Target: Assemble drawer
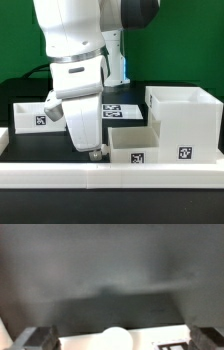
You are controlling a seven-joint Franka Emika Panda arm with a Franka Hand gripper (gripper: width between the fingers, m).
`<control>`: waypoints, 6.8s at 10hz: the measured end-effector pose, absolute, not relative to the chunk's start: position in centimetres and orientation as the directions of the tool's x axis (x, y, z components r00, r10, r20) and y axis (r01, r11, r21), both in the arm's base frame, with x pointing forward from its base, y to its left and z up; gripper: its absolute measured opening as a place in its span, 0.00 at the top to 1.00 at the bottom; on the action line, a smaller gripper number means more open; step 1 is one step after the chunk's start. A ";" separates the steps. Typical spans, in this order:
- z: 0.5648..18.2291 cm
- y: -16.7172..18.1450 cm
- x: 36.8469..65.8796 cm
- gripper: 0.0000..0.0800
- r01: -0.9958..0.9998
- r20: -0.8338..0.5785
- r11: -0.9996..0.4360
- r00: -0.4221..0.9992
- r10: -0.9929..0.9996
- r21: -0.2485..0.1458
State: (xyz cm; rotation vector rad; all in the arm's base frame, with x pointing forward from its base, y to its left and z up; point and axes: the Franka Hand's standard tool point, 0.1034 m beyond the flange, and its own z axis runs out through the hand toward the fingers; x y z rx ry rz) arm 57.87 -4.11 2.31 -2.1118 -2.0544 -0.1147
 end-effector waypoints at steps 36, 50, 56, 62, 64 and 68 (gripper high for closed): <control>7.5 -4.9 52.8 0.19 0.992 0.108 -0.129 0.129 0.986 -0.006; 6.4 -9.2 45.8 0.19 0.580 0.064 -0.814 0.814 0.577 -0.030; 6.3 -9.7 44.1 0.19 0.295 0.044 -0.954 0.955 0.293 -0.048; 4.8 -11.0 41.1 0.19 0.289 0.037 -0.957 0.957 0.288 -0.037; 4.9 -10.9 41.1 0.19 0.291 0.037 -0.956 0.957 0.289 -0.037; 3.4 -10.4 40.1 0.19 0.286 0.066 -0.958 0.956 0.284 -0.016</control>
Offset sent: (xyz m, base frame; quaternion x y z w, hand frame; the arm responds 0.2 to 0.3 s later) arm 0.0083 0.0251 0.0069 0.0065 -0.0008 0.0087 0.9999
